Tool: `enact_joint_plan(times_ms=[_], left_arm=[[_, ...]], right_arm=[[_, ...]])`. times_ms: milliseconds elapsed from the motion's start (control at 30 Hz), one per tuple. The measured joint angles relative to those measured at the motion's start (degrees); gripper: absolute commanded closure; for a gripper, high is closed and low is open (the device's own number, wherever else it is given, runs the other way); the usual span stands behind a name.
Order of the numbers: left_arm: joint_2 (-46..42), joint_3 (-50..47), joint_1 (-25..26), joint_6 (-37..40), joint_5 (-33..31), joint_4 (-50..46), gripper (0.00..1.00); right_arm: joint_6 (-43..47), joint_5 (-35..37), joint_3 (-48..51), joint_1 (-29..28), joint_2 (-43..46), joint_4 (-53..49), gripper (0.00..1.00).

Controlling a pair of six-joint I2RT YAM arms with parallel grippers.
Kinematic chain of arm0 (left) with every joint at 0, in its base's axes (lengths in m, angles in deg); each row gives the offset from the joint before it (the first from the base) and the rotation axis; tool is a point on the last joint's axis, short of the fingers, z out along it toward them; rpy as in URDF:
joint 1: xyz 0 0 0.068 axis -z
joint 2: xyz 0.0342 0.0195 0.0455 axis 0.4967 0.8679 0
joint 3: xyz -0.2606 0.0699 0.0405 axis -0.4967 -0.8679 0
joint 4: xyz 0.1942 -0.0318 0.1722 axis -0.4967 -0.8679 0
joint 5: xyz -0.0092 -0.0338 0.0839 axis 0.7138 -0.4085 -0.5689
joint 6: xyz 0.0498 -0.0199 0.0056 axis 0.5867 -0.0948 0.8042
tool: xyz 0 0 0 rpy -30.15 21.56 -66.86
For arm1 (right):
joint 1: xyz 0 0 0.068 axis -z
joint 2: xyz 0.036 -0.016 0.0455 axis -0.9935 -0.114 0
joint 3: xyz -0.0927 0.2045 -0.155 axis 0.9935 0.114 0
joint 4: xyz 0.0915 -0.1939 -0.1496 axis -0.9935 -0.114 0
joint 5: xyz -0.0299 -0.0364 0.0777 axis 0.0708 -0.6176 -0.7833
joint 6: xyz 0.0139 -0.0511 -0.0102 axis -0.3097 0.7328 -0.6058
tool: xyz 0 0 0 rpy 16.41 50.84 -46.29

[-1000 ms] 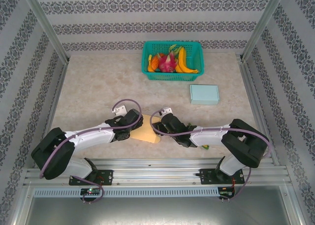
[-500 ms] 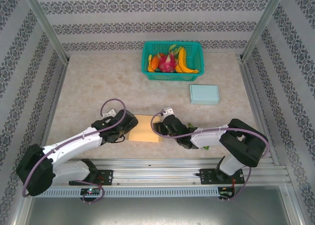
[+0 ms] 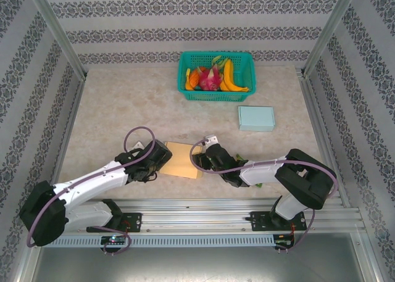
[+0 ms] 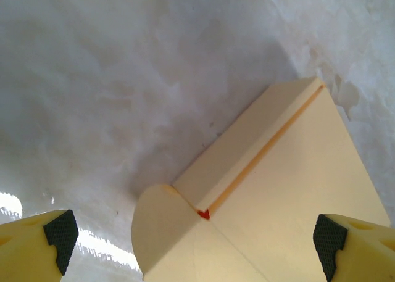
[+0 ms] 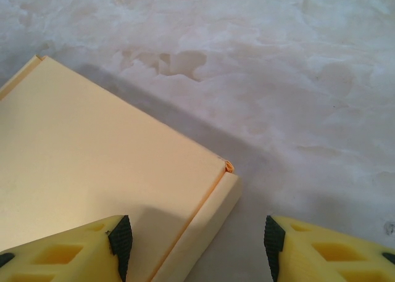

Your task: Fold the paper box

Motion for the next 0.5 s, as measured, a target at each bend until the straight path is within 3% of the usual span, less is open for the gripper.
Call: enact_joint_plan(times_ms=[200,500], left_arm=[[2.9,2.6,0.0,1.5,-1.7,0.6,0.00],[11.2,5.8,0.0,4.5,1.8,3.7,0.00]], right_arm=[[0.0,-0.9,0.0,0.4,0.0,0.0,0.40],[0.8,-1.4,0.0,0.7,0.0,0.0,0.40]])
